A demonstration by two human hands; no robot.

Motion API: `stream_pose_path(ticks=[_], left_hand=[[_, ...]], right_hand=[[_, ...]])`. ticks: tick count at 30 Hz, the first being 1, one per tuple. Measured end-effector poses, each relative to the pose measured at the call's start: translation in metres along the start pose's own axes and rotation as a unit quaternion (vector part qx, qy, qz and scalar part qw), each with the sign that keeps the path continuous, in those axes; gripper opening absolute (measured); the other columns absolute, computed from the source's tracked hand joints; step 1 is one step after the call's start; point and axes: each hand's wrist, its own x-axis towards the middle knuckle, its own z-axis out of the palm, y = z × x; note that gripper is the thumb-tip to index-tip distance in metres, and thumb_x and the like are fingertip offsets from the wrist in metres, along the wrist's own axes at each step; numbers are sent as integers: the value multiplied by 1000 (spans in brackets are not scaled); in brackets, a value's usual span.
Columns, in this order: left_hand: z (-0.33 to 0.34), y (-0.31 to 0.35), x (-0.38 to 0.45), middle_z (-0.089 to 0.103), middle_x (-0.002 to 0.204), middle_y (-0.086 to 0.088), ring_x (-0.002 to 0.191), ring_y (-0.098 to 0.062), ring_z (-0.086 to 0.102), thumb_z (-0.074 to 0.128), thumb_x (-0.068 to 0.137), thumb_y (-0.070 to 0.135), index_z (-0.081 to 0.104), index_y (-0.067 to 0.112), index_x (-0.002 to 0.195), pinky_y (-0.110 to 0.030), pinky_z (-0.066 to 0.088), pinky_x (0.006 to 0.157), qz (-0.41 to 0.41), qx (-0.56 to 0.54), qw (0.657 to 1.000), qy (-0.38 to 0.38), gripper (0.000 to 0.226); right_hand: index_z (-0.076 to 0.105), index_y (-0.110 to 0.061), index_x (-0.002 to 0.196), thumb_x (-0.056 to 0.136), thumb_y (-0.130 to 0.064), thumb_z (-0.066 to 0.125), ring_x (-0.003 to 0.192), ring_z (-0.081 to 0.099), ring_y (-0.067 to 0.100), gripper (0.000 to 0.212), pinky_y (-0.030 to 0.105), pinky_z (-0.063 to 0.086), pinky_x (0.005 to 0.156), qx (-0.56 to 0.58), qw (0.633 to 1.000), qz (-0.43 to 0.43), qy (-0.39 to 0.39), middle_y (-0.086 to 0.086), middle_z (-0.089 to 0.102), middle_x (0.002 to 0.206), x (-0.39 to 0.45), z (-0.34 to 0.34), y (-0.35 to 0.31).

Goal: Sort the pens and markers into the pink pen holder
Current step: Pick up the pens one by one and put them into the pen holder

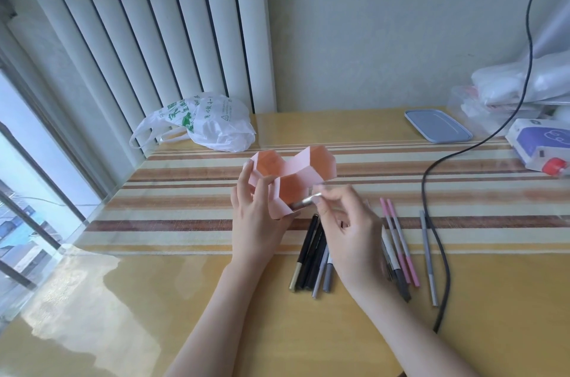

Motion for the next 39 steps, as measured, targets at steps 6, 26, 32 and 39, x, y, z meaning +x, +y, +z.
stream_pose_path(ticks=[6, 26, 32, 39], left_hand=[[1, -3, 1, 27, 149, -11, 125, -24, 28, 88, 58, 27, 45, 26, 114, -33, 27, 92, -16, -4, 1000, 14, 71], [-5, -1, 3, 23, 148, -5, 136, -25, 20, 84, 64, 24, 50, 21, 115, -29, 25, 93, -135, -84, 986, 46, 61], [-5, -3, 3, 23, 147, -4, 135, -23, 19, 84, 63, 24, 50, 23, 116, -28, 24, 94, -136, -93, 985, 49, 62], [-5, -5, 3, 22, 148, -4, 137, -21, 17, 84, 64, 27, 50, 23, 116, -30, 26, 96, -135, -88, 986, 37, 63]], right_hand=[[70, -4, 94, 88, -12, 57, 91, 64, 20, 16, 33, 54, 76, -56, 998, -42, -2, 5, 65, 107, 1, 3, 8], [63, -44, 116, 87, -49, 57, 134, 27, -2, 29, 31, 14, 111, -172, 852, 66, -490, -25, 48, 137, 9, -21, 17], [67, -34, 88, 82, -42, 68, 118, 23, -12, 10, 25, 16, 104, -137, 860, 67, -488, -28, 49, 133, 12, -20, 13], [56, -33, 89, 87, -36, 63, 108, 26, 2, 8, 24, 13, 108, -144, 866, 67, -474, -16, 55, 104, 8, -19, 5]])
